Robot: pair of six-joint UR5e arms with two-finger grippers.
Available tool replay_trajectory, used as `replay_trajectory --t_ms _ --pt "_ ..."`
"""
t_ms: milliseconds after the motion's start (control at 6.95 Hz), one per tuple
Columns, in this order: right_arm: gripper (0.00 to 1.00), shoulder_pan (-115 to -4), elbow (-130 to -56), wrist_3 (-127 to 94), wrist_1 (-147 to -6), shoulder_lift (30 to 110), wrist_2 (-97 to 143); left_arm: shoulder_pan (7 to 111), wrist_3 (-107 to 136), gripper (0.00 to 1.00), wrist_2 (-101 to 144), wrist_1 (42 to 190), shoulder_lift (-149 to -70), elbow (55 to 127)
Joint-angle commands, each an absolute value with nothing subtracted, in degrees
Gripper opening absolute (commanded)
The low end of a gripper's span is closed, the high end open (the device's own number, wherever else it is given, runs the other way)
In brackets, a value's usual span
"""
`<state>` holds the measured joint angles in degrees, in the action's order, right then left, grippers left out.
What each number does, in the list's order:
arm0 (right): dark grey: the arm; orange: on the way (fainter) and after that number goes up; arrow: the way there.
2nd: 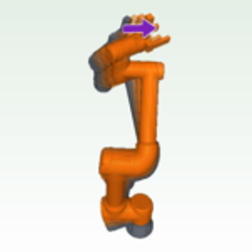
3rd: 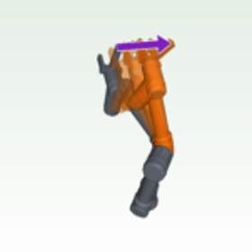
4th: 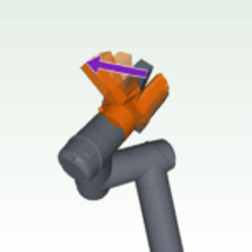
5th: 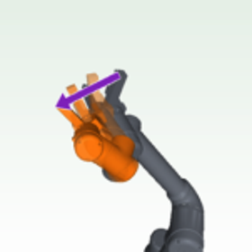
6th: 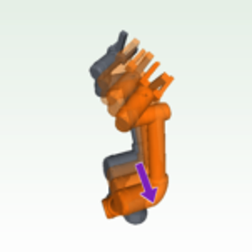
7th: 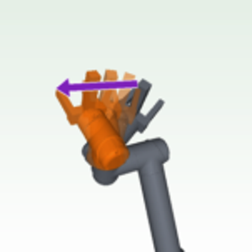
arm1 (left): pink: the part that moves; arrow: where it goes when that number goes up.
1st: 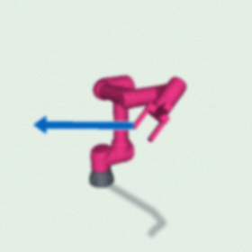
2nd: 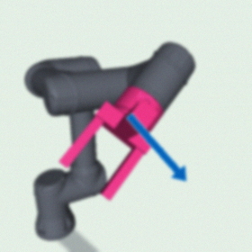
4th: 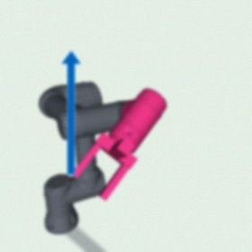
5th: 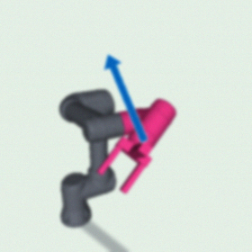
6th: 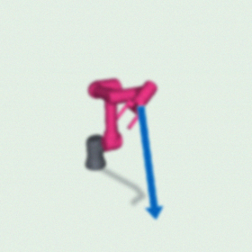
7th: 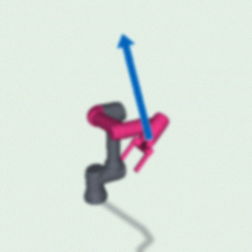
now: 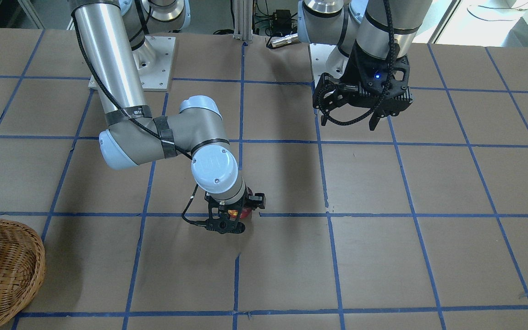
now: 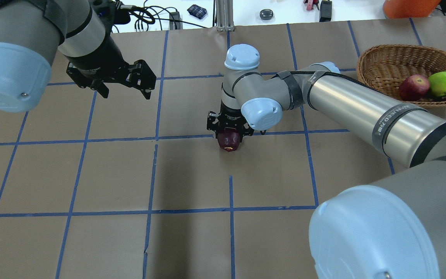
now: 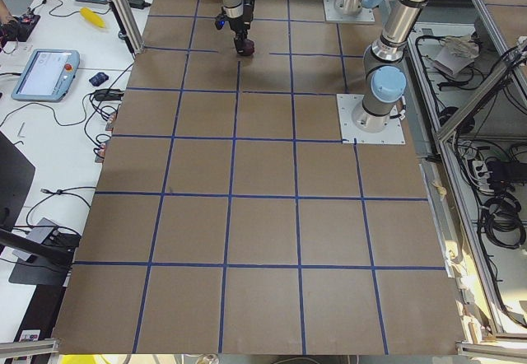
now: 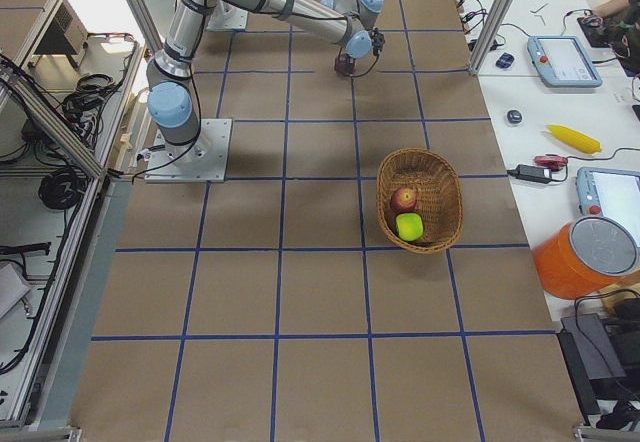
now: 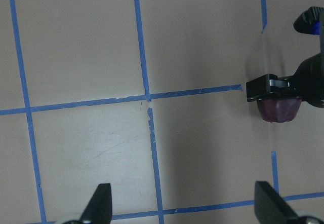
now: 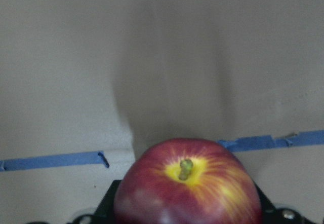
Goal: Put all apples into basket
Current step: 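Carry the dark red apple into the basket and open the right gripper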
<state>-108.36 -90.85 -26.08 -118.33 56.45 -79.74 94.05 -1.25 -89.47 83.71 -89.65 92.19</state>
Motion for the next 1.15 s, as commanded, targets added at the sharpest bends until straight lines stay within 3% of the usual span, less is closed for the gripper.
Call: replay_trajectory --t_ms 0,432,863,1007 --pt "0.00 -104.79 -88.87 -26.02 -117.60 61.92 -81.99 94.04 -1.23 1.00 -89.47 83.85 -89.65 92.20" --pt "0.00 -84.00 -80.62 -7.74 -104.62 66.10 -88.72 94.04 -1.23 1.00 -89.47 83.85 -89.65 92.20" --pt "0.00 -70.87 -80.25 10.78 -107.04 61.29 -91.67 94.04 -1.23 1.00 -89.47 83.85 -89.65 92.29" --pt "0.00 -69.36 -80.94 13.59 -114.01 58.21 -93.41 94.04 -1.23 1.00 -89.47 83.76 -89.56 92.46"
